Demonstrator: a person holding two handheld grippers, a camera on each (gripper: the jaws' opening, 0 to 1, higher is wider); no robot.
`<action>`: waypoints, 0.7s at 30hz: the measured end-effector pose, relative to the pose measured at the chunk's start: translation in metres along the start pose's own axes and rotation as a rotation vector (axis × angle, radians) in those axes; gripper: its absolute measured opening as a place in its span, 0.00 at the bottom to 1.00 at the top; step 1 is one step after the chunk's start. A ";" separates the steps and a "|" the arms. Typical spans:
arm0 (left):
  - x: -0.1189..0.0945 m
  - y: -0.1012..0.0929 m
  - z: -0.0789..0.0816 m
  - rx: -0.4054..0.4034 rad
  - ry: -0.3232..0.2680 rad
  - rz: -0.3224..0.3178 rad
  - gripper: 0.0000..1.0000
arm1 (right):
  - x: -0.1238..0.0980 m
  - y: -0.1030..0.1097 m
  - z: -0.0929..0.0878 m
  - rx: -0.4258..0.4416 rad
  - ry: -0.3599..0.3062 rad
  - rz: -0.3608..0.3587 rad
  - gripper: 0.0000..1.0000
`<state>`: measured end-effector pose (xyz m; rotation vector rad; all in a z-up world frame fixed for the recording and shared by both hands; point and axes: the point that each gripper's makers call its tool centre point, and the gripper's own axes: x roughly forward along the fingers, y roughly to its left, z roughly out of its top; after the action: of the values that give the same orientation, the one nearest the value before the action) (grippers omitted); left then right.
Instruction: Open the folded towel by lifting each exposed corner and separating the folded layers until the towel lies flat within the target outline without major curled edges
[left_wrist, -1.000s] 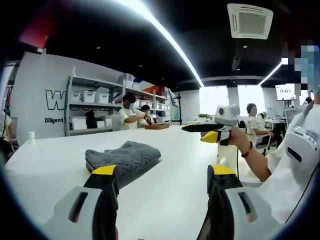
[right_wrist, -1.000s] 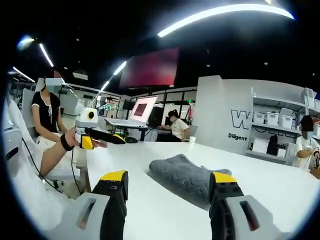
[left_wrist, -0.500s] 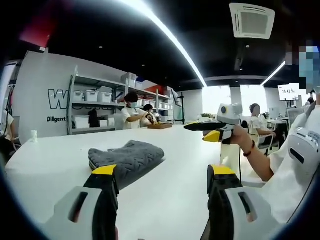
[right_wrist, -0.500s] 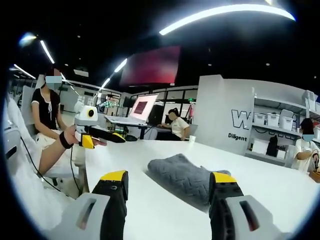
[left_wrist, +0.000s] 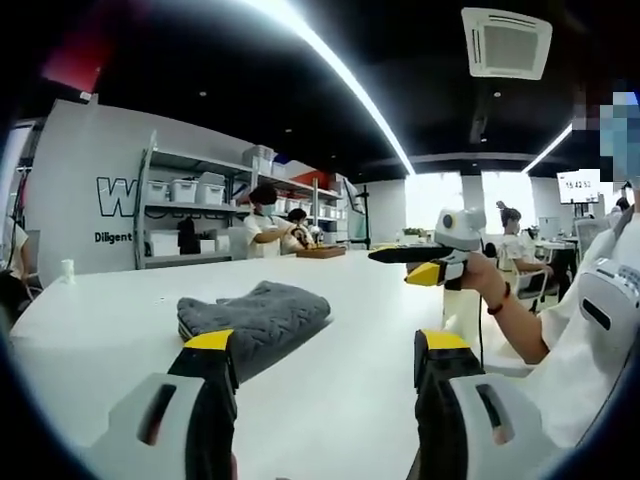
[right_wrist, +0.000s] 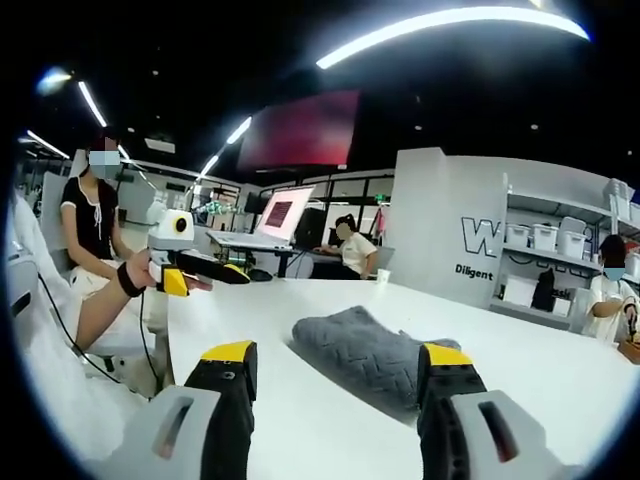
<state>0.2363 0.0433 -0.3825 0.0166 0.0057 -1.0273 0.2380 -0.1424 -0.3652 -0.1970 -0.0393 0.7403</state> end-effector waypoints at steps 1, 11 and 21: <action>0.000 0.001 0.000 0.000 0.003 0.002 0.69 | 0.000 0.000 0.000 0.000 0.001 0.001 0.63; 0.004 0.007 0.001 -0.017 0.005 -0.002 0.69 | 0.004 -0.002 -0.005 0.010 0.016 0.003 0.63; 0.006 0.008 0.000 -0.050 -0.006 -0.010 0.69 | 0.003 -0.008 0.000 0.009 0.009 -0.007 0.63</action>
<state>0.2461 0.0425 -0.3827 -0.0327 0.0259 -1.0369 0.2458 -0.1457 -0.3634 -0.1921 -0.0280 0.7328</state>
